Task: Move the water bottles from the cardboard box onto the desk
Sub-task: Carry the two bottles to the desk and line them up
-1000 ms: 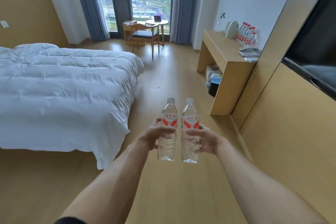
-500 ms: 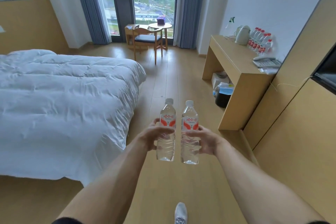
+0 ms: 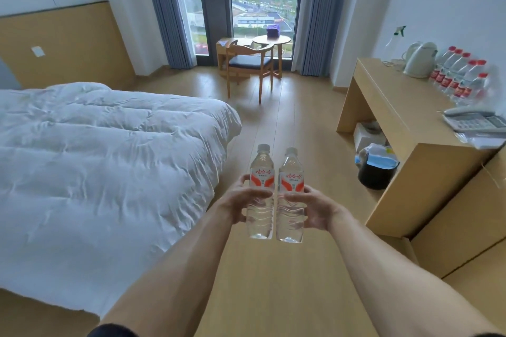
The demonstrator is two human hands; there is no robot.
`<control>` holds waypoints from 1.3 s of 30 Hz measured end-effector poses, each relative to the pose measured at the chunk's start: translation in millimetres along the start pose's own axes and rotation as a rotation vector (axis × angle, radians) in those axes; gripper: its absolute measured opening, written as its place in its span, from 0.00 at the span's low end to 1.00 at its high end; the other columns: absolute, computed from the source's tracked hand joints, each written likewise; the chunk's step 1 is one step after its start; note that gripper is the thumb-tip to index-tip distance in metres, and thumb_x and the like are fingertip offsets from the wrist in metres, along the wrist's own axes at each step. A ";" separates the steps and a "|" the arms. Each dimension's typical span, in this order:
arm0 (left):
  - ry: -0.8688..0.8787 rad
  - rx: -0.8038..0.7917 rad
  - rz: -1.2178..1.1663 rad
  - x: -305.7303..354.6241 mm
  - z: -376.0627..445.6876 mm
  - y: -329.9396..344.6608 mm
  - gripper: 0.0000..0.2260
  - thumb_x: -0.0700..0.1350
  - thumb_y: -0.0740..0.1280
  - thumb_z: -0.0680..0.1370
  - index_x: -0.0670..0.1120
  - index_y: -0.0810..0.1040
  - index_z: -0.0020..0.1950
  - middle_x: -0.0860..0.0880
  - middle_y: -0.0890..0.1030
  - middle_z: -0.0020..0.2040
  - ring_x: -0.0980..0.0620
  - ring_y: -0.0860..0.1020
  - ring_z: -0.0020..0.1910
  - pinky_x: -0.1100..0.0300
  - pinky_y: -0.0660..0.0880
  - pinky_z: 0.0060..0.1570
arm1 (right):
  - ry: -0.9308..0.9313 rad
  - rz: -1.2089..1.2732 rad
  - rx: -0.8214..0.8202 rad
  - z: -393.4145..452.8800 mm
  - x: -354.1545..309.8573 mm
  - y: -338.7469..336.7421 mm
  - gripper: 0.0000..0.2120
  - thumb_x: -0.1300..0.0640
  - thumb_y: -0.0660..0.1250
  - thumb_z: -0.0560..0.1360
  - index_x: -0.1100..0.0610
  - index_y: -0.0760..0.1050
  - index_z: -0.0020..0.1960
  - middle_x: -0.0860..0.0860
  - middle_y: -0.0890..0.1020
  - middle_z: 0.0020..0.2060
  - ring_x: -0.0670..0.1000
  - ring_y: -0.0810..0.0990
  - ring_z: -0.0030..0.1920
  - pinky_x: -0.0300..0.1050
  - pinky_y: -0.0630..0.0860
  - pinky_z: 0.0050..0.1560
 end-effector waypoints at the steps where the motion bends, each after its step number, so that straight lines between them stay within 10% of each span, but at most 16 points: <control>1: 0.002 0.003 -0.007 5.4 11.0 -0.7 0.32 0.39 0.81 0.66 0.59 0.70 0.62 0.44 0.84 0.56 0.42 0.84 0.52 0.40 0.79 0.47 | -0.001 0.009 0.000 11.1 -5.3 -4.5 0.29 0.60 0.77 0.71 0.53 0.72 0.69 0.60 0.81 0.63 0.65 0.78 0.64 0.68 0.76 0.61; 13: -0.013 -0.041 -0.003 71.7 166.6 -26.9 0.36 0.39 0.82 0.65 0.55 0.69 0.67 0.42 0.83 0.58 0.40 0.83 0.55 0.33 0.77 0.57 | 0.032 0.022 0.047 144.5 -75.5 -42.5 0.29 0.60 0.76 0.69 0.54 0.73 0.69 0.60 0.81 0.62 0.62 0.80 0.57 0.64 0.78 0.55; 39: -0.055 -0.265 0.180 270.9 511.2 -17.7 0.33 0.38 0.79 0.69 0.53 0.69 0.68 0.44 0.83 0.57 0.43 0.84 0.51 0.44 0.81 0.44 | 0.010 0.176 0.316 414.5 -268.2 -169.2 0.27 0.61 0.78 0.69 0.50 0.75 0.66 0.59 0.83 0.60 0.63 0.80 0.62 0.67 0.75 0.63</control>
Point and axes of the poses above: each hand's wrist, its own z-axis towards the middle knuckle, its own y-axis out of the palm, x = y × z, the point moved 7 cm from there along z, towards the middle knuckle
